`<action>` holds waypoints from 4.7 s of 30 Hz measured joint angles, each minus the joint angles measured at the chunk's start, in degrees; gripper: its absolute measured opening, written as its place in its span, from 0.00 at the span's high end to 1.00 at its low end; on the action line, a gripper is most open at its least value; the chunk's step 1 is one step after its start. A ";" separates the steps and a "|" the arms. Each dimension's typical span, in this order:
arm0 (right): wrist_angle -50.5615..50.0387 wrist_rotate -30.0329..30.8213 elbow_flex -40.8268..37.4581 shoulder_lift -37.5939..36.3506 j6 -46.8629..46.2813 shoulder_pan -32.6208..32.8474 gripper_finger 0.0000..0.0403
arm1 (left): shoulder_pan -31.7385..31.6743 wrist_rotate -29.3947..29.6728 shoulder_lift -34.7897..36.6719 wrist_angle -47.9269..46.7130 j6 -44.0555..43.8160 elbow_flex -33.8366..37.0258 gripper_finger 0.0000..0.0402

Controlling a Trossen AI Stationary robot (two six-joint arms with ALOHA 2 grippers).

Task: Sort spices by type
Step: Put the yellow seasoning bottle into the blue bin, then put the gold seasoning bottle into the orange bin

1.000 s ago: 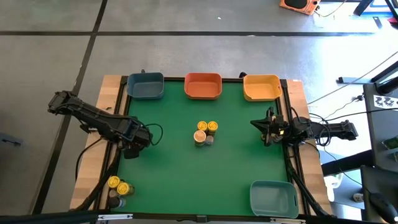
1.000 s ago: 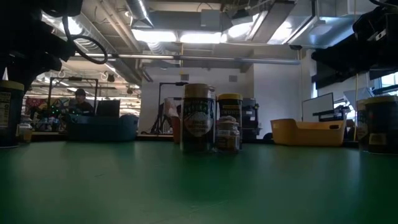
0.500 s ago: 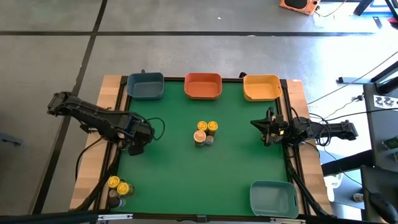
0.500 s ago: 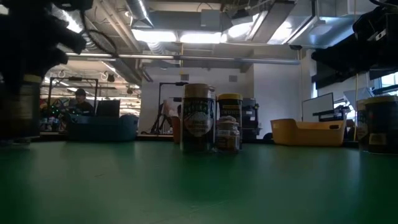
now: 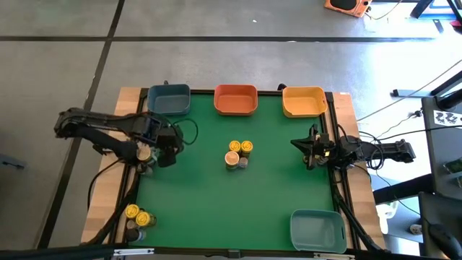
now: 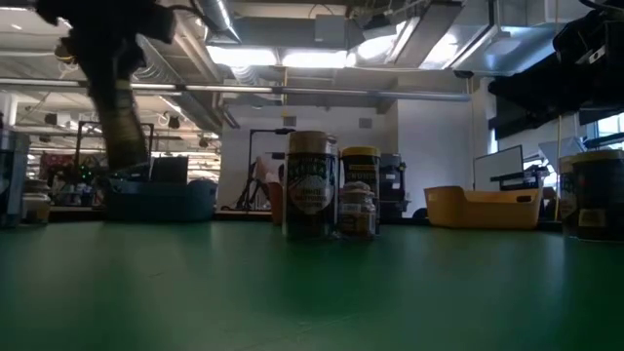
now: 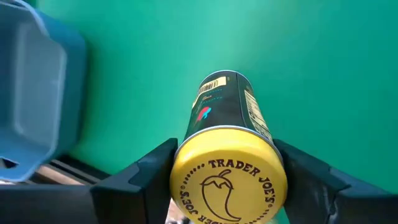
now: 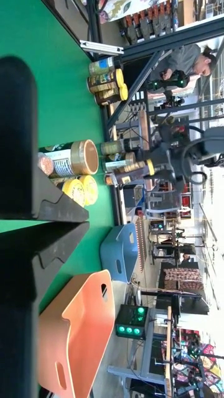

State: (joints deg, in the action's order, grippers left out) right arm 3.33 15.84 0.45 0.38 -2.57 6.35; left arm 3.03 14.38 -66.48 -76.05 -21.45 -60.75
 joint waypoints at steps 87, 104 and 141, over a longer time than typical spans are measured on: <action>0.13 0.09 0.01 0.02 -0.03 0.00 0.97 | -52.40 -2.04 -12.91 5.81 24.70 -17.53 0.26; 0.13 0.04 0.00 0.02 -0.08 0.00 0.97 | -29.69 -2.28 -0.58 -9.72 5.37 -17.49 0.26; -0.05 -0.02 0.01 0.00 -0.07 0.00 0.97 | 4.50 -5.62 1.79 -13.95 -27.54 -0.52 0.26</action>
State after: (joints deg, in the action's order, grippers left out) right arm 3.28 15.81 0.46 0.38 -2.65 6.35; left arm 7.53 8.75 -64.69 -90.01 -48.98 -61.27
